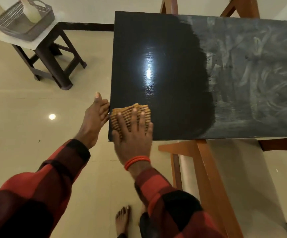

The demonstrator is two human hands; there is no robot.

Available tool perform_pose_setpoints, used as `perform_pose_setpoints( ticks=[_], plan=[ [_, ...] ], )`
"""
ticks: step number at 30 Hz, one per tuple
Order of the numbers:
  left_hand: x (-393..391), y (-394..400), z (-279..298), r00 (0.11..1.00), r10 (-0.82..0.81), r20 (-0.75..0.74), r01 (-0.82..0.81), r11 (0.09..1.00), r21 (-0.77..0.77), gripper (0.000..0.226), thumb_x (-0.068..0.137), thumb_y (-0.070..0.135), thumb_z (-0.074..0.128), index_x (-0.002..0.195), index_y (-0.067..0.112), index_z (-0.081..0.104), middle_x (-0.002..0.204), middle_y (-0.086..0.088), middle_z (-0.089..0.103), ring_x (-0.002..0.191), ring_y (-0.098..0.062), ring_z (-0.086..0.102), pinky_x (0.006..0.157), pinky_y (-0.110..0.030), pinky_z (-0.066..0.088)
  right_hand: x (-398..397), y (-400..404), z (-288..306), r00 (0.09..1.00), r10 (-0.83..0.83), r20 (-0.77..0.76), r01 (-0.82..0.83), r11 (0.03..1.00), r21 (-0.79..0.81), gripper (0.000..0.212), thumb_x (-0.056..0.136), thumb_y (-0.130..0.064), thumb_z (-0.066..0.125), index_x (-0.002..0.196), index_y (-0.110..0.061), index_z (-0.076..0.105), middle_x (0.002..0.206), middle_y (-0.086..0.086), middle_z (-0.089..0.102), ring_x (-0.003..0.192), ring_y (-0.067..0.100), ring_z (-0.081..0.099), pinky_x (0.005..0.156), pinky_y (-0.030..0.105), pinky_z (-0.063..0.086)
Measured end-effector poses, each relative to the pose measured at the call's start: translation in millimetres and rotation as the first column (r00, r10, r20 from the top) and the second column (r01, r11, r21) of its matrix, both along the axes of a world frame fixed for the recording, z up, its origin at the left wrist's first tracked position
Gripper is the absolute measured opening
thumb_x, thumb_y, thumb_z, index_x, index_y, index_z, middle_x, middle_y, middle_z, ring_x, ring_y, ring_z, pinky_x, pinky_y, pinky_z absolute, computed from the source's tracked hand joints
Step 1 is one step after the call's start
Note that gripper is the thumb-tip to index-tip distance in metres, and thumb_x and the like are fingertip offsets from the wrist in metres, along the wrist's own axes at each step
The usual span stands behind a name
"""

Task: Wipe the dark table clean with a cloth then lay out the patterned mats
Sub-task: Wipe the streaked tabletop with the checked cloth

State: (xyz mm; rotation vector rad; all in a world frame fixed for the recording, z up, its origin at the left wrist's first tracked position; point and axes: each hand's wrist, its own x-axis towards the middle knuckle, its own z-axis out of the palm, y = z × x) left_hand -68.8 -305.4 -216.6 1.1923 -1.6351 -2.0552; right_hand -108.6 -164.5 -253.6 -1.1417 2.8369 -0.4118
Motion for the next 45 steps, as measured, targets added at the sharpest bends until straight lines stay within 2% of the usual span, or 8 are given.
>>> perform_pose_setpoints(
  ticks=[13,22,26,31,33,37,41,45],
  plan=[
    [7.7,-13.4,-1.5,0.996,0.066,-0.052,-0.066,0.998,-0.004,0.085,0.095,0.071,0.033,0.153,0.008,0.033,0.151,-0.007,0.047,0.127,-0.014,0.054,0.098,-0.022,0.046,-19.1,-62.0,3.9,0.997,0.049,0.055,-0.051,0.998,0.032,0.062,0.096,-0.057,0.033,0.154,-0.040,0.021,0.167,0.009,0.004,0.152,0.037,0.002,0.119,0.062,0.005],
    [15.6,7.2,-6.2,0.998,0.068,-0.002,-0.068,0.993,-0.097,0.061,0.095,0.071,0.036,0.134,0.027,0.050,0.131,0.016,0.054,0.120,-0.008,0.053,0.101,-0.025,0.040,-7.3,-21.4,-3.3,0.997,0.075,0.016,-0.075,0.997,0.009,0.061,0.097,-0.056,0.032,0.156,-0.042,0.018,0.167,0.006,0.006,0.153,0.035,0.005,0.118,0.060,0.005],
    [7.3,10.7,-3.4,0.999,0.046,0.009,-0.044,0.990,-0.132,0.063,0.093,0.073,0.038,0.141,0.031,0.044,0.144,0.015,0.043,0.129,-0.005,0.043,0.107,-0.028,0.035,-26.2,13.4,-7.0,1.000,-0.013,0.003,0.013,1.000,0.021,0.058,0.101,-0.055,0.023,0.156,-0.042,0.014,0.168,0.005,0.006,0.153,0.032,0.006,0.120,0.058,0.006],
    [-9.0,18.6,8.1,0.998,-0.004,0.065,0.021,0.965,-0.260,0.051,0.092,0.076,0.035,0.127,0.040,0.045,0.116,0.040,0.046,0.105,0.010,0.053,0.089,-0.017,0.038,-77.0,56.2,-5.9,0.978,-0.195,-0.067,0.199,0.978,0.063,0.060,0.098,-0.053,0.026,0.156,-0.040,0.021,0.167,0.006,0.013,0.150,0.035,0.016,0.117,0.060,0.017],
    [-12.0,26.5,13.4,0.993,-0.058,0.099,0.087,0.944,-0.319,0.045,0.095,0.072,0.036,0.124,0.040,0.047,0.113,0.031,0.054,0.102,0.007,0.057,0.087,-0.022,0.044,-99.5,74.6,-4.8,0.961,-0.269,-0.068,0.274,0.958,0.081,0.061,0.098,-0.052,0.026,0.157,-0.039,0.020,0.167,0.005,0.011,0.151,0.034,0.014,0.118,0.060,0.017],
    [-22.8,45.3,26.4,0.928,-0.275,0.251,0.364,0.817,-0.447,0.049,0.101,0.059,0.040,0.142,0.033,0.042,0.145,0.001,0.051,0.130,-0.022,0.051,0.110,-0.047,0.041,-143.0,103.0,0.6,0.918,-0.395,-0.035,0.397,0.912,0.101,0.061,0.100,-0.047,0.031,0.158,-0.034,0.018,0.168,0.003,0.007,0.153,0.031,0.008,0.120,0.057,0.013],
    [-45.4,64.7,30.2,0.803,-0.397,0.445,0.593,0.605,-0.531,0.062,0.100,0.056,0.043,0.154,0.027,0.030,0.159,-0.004,0.037,0.141,-0.024,0.042,0.113,-0.046,0.038,-171.0,112.2,1.8,0.898,-0.440,-0.023,0.439,0.890,0.125,0.062,0.099,-0.049,0.031,0.158,-0.034,0.017,0.167,0.004,0.009,0.153,0.032,0.008,0.120,0.057,0.013],
    [-65.7,84.7,20.6,0.739,-0.443,0.507,0.672,0.438,-0.597,0.063,0.101,0.052,0.046,0.155,0.026,0.026,0.163,0.001,0.029,0.147,-0.018,0.034,0.114,-0.042,0.036,-184.8,115.6,1.4,0.914,-0.404,-0.027,0.404,0.905,0.131,0.069,0.094,-0.060,0.025,0.157,-0.033,0.017,0.167,0.008,0.012,0.152,0.035,0.012,0.119,0.059,0.016]
  ],
)
